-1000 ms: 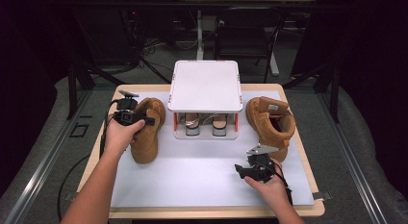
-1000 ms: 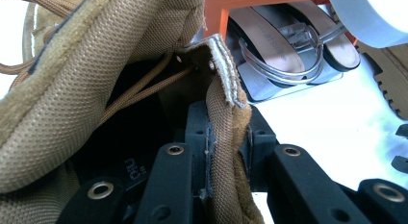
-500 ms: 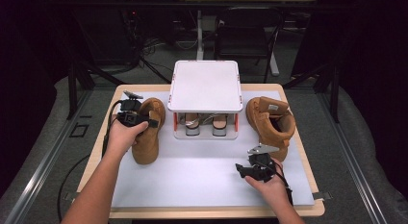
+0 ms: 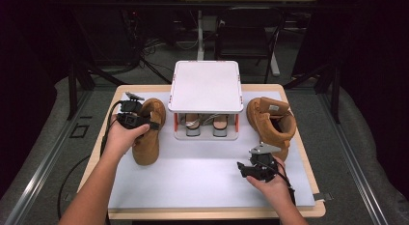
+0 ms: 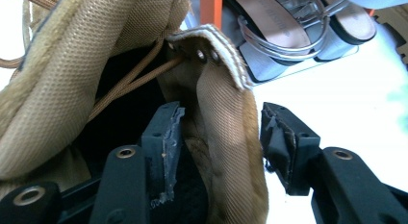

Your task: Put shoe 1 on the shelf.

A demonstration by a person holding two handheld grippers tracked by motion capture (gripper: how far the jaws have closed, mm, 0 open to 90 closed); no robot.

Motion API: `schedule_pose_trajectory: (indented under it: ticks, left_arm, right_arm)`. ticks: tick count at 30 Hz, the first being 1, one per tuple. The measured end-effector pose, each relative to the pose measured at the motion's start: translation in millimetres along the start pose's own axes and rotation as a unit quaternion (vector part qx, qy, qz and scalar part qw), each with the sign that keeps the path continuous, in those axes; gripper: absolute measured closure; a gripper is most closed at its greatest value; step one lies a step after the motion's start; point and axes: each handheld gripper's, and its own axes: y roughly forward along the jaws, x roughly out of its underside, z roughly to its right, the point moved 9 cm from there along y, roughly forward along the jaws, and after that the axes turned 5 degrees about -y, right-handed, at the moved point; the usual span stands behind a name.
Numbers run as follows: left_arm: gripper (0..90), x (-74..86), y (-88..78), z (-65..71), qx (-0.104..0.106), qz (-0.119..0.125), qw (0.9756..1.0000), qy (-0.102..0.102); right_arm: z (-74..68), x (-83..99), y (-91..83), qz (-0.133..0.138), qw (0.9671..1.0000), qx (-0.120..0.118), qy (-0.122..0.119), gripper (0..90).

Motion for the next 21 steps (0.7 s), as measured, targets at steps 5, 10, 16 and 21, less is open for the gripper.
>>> schedule_pose_trajectory:
  ticks: [5,10,16,21]
  left_arm:
    - [48.3,3.9,-8.6,1.8,-0.01,0.002,0.9999,0.01]
    - [48.4,4.1,-12.9,3.3,-0.011,0.007,0.9998,0.015]
    - [47.7,5.7,-20.0,3.3,-0.019,0.013,0.9993,0.029]
    - [47.0,6.6,-25.2,1.8,-0.016,0.015,0.9993,0.03]
  right_arm:
    - [2.9,-10.3,-7.2,-0.006,1.0,-0.002,0.001,32.5]
    - [11.8,-17.2,-16.3,-0.013,0.9998,-0.007,0.014,34.4]
    - [14.5,-31.5,-28.1,-0.025,0.9993,-0.028,0.008,40.3]
    - [18.6,-41.8,-34.3,-0.05,0.9986,-0.017,-0.009,42.2]
